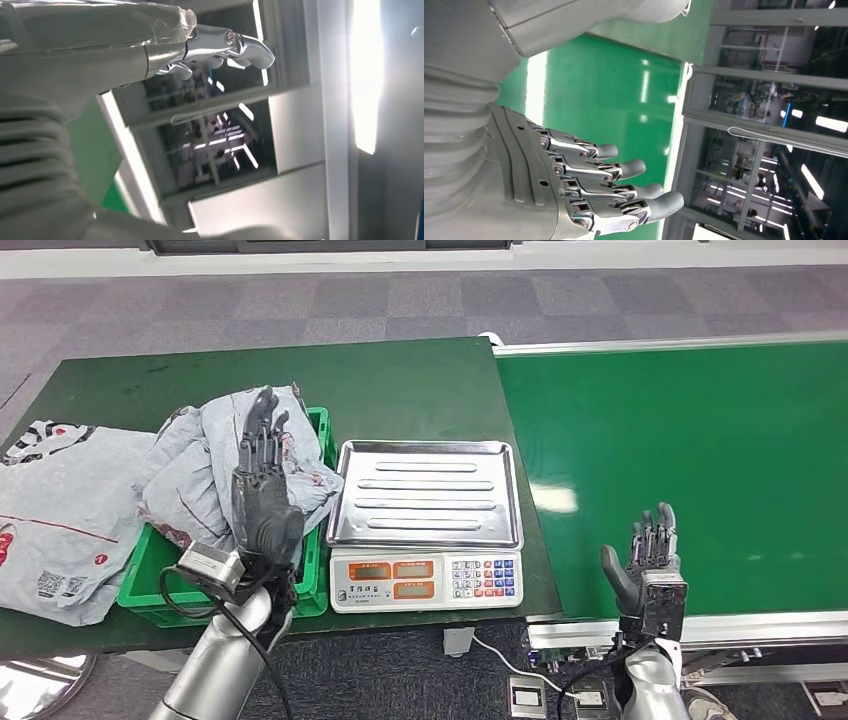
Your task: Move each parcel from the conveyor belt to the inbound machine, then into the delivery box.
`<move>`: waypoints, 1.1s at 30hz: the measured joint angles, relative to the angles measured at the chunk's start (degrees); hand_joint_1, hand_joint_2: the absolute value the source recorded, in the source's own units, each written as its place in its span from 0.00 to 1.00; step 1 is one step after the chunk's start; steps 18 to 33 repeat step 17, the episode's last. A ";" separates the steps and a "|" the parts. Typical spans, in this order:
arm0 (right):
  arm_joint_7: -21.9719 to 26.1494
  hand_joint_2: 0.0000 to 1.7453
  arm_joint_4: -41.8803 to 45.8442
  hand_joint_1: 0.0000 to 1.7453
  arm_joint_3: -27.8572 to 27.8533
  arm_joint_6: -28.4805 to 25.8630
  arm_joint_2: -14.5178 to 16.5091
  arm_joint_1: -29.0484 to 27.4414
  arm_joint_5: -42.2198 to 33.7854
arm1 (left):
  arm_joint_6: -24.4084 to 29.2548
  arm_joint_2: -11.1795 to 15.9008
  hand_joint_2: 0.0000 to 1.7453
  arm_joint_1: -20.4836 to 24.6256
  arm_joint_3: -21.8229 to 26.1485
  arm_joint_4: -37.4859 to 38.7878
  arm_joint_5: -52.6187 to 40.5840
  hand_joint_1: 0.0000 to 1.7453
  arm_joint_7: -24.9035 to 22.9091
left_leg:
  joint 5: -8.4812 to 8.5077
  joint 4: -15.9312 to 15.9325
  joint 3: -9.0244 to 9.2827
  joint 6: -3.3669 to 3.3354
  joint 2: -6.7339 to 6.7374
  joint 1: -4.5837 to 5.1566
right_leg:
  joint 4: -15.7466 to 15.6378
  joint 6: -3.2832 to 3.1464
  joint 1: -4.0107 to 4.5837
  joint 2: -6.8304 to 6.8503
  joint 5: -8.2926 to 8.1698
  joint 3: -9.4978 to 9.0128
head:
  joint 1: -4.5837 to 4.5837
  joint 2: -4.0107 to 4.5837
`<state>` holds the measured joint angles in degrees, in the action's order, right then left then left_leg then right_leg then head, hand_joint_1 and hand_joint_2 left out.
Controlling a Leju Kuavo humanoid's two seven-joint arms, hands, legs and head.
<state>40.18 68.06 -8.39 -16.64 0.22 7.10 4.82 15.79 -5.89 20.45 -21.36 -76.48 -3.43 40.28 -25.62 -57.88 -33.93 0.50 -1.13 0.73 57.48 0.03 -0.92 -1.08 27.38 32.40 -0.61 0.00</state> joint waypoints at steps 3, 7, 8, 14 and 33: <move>-0.01 1.00 -1.82 0.00 1.66 0.70 0.00 3.18 0.03 | -5.87 -1.03 1.00 0.57 -0.62 3.11 1.88 0.00 -0.01 | 0.01 0.01 -0.06 0.00 0.09 0.00 | 0.04 -0.01 0.01 -0.06 -0.03 0.08 | 0.01 0.00; -0.01 1.00 -6.90 0.00 6.76 -5.13 0.01 10.86 1.74 | -17.00 -3.12 1.00 1.43 -0.43 7.69 3.81 0.00 -0.03 | 0.10 0.01 -0.06 -0.04 0.31 -0.01 | 0.05 0.00 0.02 -0.22 -0.15 0.15 | -0.01 0.00; -0.01 1.00 -8.11 0.00 8.35 -7.14 0.02 12.46 2.11 | -19.28 -3.46 1.00 1.54 -0.28 8.55 4.02 0.00 -0.02 | 0.12 0.01 -0.06 -0.06 0.29 -0.01 | 0.05 0.00 0.02 -0.20 -0.16 0.14 | -0.01 0.00; 0.00 1.00 -13.79 0.00 14.63 -10.20 0.04 17.12 2.67 | -21.63 -4.41 1.00 1.65 0.29 12.61 3.09 0.00 0.00 | 0.14 0.01 -0.09 -0.06 0.04 -0.03 | 0.05 -0.01 0.04 -0.03 -0.13 0.10 | -0.01 0.00; -0.03 1.00 -16.63 0.00 16.75 -9.07 0.07 17.21 0.53 | -20.85 -4.36 1.00 0.98 0.29 15.07 2.05 0.00 -0.02 | 0.13 0.01 -0.12 -0.06 0.03 -0.03 | 0.04 -0.01 0.04 -0.03 -0.11 0.13 | -0.01 0.00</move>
